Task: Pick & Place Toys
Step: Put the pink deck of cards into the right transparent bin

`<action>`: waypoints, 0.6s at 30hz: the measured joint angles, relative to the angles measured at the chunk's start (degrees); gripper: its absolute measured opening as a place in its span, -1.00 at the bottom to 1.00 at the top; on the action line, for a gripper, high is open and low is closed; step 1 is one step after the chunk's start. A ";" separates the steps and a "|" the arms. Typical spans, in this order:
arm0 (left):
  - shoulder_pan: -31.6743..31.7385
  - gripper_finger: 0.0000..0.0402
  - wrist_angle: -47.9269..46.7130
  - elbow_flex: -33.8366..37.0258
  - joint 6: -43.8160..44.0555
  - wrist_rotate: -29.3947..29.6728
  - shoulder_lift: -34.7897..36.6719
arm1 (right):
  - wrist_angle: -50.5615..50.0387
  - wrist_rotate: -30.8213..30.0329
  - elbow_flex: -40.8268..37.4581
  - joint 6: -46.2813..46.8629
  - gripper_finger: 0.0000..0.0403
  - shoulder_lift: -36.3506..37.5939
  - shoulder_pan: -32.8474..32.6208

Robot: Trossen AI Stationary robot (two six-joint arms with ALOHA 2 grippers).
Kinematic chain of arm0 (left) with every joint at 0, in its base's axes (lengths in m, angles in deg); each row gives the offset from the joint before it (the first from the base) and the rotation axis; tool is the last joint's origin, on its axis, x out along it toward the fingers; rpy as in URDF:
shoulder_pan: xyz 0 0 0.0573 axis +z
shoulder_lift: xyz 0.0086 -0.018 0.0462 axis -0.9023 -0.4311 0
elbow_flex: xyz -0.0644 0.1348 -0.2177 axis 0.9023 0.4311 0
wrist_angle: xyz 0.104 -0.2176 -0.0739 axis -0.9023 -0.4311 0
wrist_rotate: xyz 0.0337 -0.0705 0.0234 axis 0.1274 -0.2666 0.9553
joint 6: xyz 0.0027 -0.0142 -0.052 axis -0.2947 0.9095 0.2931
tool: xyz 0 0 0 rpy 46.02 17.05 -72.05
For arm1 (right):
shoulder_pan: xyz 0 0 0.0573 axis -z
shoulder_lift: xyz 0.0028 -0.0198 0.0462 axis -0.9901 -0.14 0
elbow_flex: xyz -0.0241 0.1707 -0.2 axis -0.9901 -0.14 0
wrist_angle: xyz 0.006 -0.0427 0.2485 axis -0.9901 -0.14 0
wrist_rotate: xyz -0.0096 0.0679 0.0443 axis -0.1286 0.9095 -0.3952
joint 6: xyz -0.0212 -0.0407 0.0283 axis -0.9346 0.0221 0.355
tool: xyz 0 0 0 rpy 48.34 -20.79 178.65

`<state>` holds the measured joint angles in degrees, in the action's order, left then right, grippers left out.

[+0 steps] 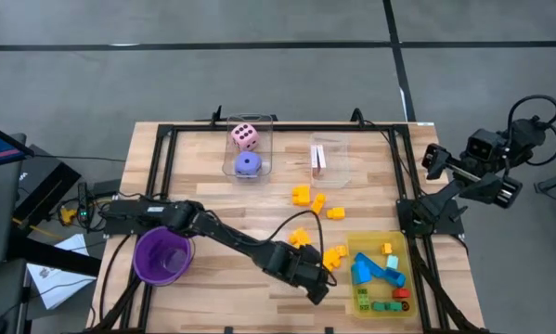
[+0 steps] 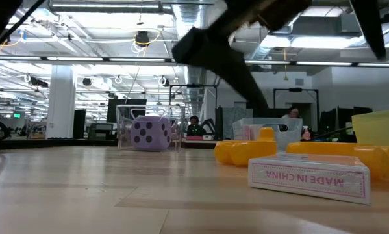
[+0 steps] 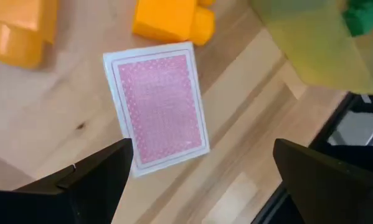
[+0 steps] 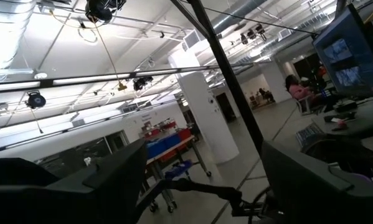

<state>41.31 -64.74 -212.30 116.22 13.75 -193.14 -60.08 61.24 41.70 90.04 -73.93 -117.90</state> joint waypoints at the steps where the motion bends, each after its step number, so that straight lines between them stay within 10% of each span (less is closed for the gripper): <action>1: 0.37 0.91 0.36 0.02 0.47 -0.81 -0.42 | -0.16 0.00 0.00 0.00 0.52 0.00 0.00; 18: 2.81 0.91 6.20 0.11 7.96 -11.83 -4.67 | -2.03 0.00 -0.04 0.09 0.52 0.00 0.00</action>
<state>44.12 -58.54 -212.19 124.18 1.92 -197.81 -62.11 61.24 41.66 90.14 -73.93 -117.90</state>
